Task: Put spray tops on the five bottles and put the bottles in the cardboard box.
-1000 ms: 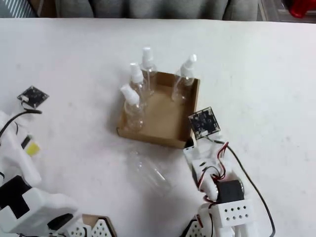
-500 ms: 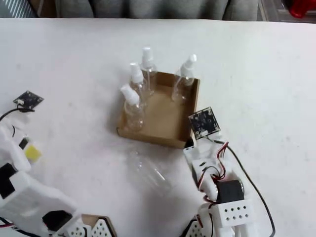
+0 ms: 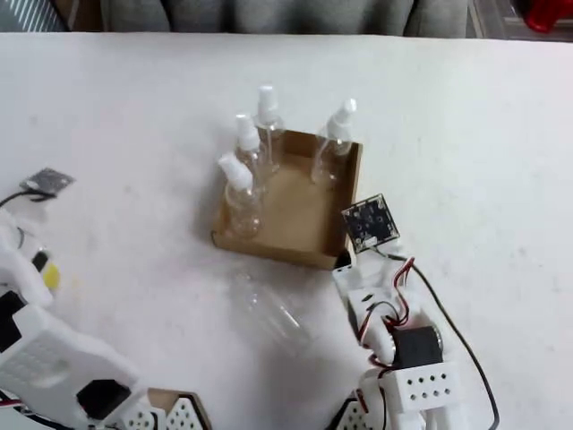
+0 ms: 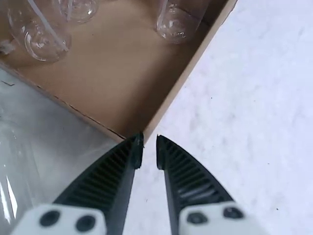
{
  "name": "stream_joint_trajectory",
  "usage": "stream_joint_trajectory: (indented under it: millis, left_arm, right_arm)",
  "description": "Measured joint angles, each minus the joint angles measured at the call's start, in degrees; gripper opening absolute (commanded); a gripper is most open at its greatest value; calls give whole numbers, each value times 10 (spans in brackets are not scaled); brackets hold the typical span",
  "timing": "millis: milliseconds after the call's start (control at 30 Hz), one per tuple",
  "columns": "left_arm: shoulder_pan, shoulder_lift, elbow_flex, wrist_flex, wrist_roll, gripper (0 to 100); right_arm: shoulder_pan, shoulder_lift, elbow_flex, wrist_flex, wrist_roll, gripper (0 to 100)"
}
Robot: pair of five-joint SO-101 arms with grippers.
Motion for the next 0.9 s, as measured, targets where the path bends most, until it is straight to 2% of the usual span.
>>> stream_joint_trajectory:
  millis: [167,267,367,533,767,900]
  left_arm:
    - [17,1,-101,152,113,21]
    - [42,1,-118,180,194,21]
    - [63,1,-120,176,268,20]
    - [113,0,-76,107,365,20]
    - [217,-111,113,-39,469,20]
    - [214,-153,170,-107,501,23]
  right_arm:
    - [0,0,0,0,0,16]
    - [0,0,0,0,0,16]
    - [0,0,-2,11,0,16]
    - [0,-1,-2,31,0,17]
    - [-25,-1,-40,68,10,17]
    - [-60,-1,-71,98,18,17]
